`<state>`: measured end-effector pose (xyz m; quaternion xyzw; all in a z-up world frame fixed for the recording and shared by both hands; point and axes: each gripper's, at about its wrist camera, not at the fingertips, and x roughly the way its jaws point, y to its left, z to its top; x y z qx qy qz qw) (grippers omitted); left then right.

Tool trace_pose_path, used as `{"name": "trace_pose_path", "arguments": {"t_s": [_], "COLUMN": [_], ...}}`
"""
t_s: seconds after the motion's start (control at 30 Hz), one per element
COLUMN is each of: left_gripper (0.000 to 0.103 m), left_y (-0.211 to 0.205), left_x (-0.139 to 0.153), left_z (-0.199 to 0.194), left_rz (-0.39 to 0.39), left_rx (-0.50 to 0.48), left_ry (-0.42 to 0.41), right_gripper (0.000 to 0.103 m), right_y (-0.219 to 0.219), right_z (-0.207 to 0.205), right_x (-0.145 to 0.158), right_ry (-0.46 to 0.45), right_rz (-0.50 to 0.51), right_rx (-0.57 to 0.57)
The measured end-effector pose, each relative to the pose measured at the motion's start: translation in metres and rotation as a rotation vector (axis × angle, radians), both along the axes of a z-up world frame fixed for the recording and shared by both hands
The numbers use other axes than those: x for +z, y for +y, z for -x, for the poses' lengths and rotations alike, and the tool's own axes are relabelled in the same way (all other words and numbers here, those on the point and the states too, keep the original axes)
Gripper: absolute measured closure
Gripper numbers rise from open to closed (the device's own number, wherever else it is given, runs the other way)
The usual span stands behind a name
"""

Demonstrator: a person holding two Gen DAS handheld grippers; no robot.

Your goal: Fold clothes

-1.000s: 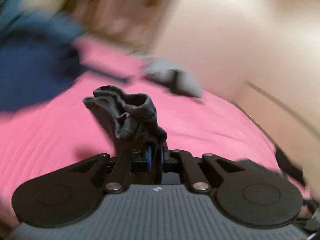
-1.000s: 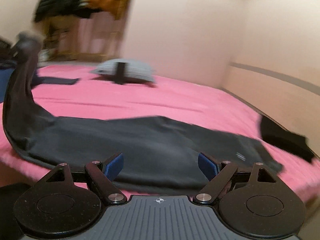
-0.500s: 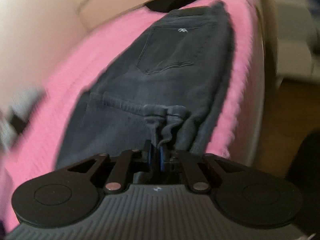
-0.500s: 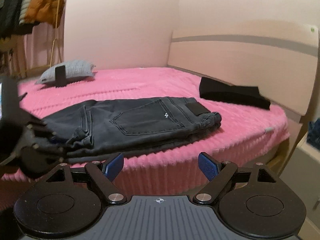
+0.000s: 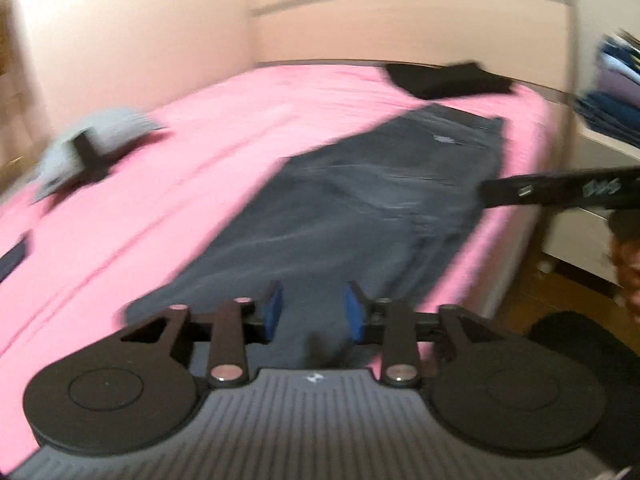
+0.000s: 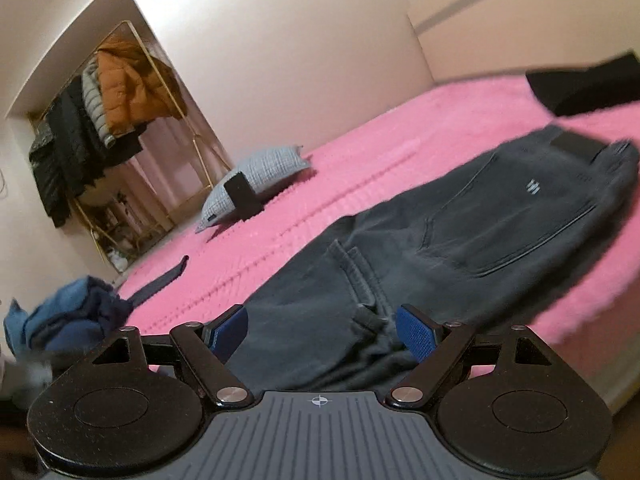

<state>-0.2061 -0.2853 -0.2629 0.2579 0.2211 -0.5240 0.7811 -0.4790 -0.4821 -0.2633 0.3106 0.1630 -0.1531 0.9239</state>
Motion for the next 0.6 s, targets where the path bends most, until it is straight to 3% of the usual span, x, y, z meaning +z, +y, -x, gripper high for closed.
{"name": "trace_pose_path", "arguments": {"t_s": [0.13,0.2,0.37,0.4,0.43,0.53,0.6], "left_gripper": [0.067,0.067,0.067,0.067,0.067,0.067,0.07], "left_y": [0.015,0.017,0.021,0.023,0.026,0.033,0.038], "left_x": [-0.021,-0.027,-0.045,-0.045,-0.044,-0.041,-0.038], "left_z": [-0.031,-0.038,-0.056,-0.057,-0.058,-0.061,-0.064], "left_rz": [-0.052,-0.059,-0.077,-0.075,-0.071,-0.048,-0.028], "left_rx": [0.054,0.047,0.03,0.024,0.017,0.007,0.006], "left_ry": [0.066,0.108,0.213,0.217,0.218,0.227,0.236], "right_gripper": [0.019,0.019,0.021,0.035,0.059,0.08,0.086], "right_y": [-0.012,-0.007,-0.004,-0.007,-0.01,-0.019,-0.014], "right_z": [-0.022,-0.025,-0.031,-0.033,-0.034,-0.023,-0.01], "right_x": [-0.024,-0.022,-0.025,-0.028,-0.03,-0.025,-0.009], "right_ry": [0.129,0.148,0.098,0.09,0.093,0.078,0.06], "right_rz": [-0.102,-0.092,-0.159,-0.174,-0.192,-0.228,-0.148], "right_rx": [-0.085,-0.092,-0.14,-0.166,-0.201,-0.228,-0.205]}}
